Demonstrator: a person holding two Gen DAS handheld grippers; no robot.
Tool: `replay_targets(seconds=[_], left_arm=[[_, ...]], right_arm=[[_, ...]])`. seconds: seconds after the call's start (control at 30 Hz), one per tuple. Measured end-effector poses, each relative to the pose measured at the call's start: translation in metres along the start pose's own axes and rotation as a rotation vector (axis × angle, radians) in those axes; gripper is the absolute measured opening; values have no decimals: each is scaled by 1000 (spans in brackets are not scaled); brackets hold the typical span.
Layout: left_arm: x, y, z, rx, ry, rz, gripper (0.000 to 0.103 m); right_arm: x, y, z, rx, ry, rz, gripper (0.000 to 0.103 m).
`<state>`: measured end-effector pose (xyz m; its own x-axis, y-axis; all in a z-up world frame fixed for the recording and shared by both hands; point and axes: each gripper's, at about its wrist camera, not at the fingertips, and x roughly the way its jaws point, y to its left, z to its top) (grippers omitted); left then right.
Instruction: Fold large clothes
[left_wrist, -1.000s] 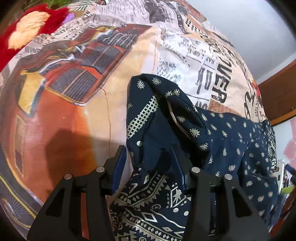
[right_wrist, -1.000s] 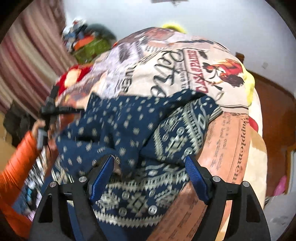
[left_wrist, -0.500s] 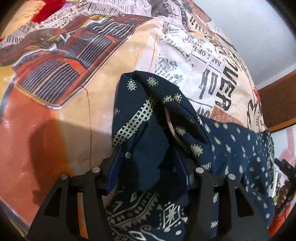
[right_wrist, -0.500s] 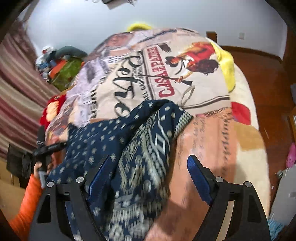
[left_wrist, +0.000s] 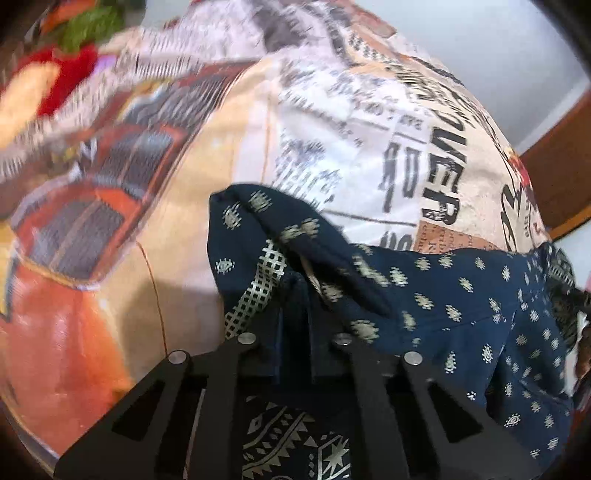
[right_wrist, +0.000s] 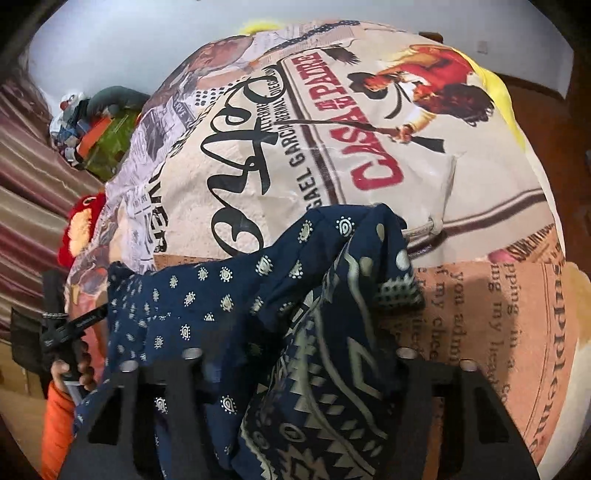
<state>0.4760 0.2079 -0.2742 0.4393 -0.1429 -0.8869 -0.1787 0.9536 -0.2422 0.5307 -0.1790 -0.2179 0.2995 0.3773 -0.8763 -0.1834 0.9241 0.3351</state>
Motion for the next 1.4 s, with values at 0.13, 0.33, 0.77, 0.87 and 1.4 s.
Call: replay_targets(seconds=[0.13,0.33,0.77,0.87,1.4], left_arm=[[-31,-20,7,63,-104,41,7],[-100,-43,43,90,-289,11,7],[-55,-16,104,34,-265,157,7],[-25,5,97,-22,-211,156,7],[-125,-10,24,202,-226,204,44]], right_arm=[[-5,-5,3,19,-25,8,19],[-31,13,14,-45,-148,-2,13],[-16,45,98,-26,-249,-25,13],[-1,36,98,8,-227,-68,13],[-90,33,31,-159,-311,-179,71]])
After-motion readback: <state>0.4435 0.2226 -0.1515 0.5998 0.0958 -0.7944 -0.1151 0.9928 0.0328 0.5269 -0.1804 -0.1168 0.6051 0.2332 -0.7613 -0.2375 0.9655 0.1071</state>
